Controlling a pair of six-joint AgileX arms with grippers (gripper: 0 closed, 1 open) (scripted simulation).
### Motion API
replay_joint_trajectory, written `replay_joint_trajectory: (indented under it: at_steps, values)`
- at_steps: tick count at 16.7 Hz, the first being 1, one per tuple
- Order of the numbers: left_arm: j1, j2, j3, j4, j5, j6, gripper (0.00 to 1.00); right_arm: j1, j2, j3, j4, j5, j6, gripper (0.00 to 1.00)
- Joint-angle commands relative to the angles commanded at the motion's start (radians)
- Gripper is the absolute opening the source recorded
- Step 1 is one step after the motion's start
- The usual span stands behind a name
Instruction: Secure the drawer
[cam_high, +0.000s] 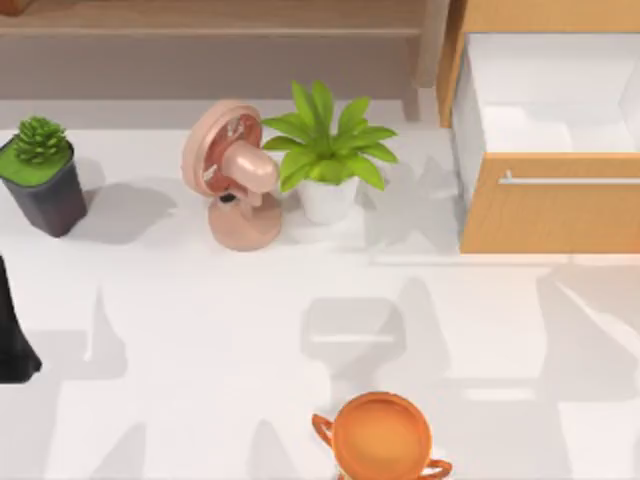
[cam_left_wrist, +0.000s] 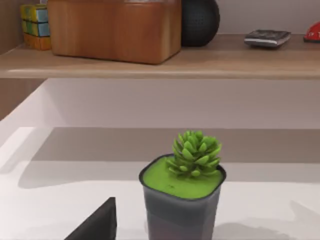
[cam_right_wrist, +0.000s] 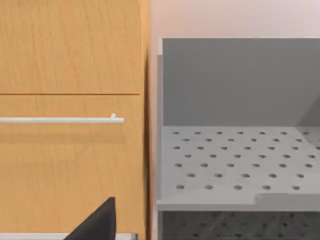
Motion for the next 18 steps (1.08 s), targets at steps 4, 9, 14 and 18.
replay_joint_trajectory:
  at_steps: [4, 9, 14, 18]
  values:
    - [0.000, 0.000, 0.000, 0.000, 0.000, 0.000, 1.00, -0.004, 0.009, 0.006, 0.004, -0.004, 0.000, 1.00]
    - [0.000, 0.000, 0.000, 0.000, 0.000, 0.000, 1.00, 0.058, 0.033, -0.060, 0.068, 0.019, -0.065, 1.00]
    - [0.000, 0.000, 0.000, 0.000, 0.000, 0.000, 1.00, 0.272, 0.164, -0.272, 0.374, 0.130, -0.378, 1.00]
    - [0.000, 0.000, 0.000, 0.000, 0.000, 0.000, 1.00, 0.470, 0.340, -0.423, 0.709, 0.293, -0.771, 1.00]
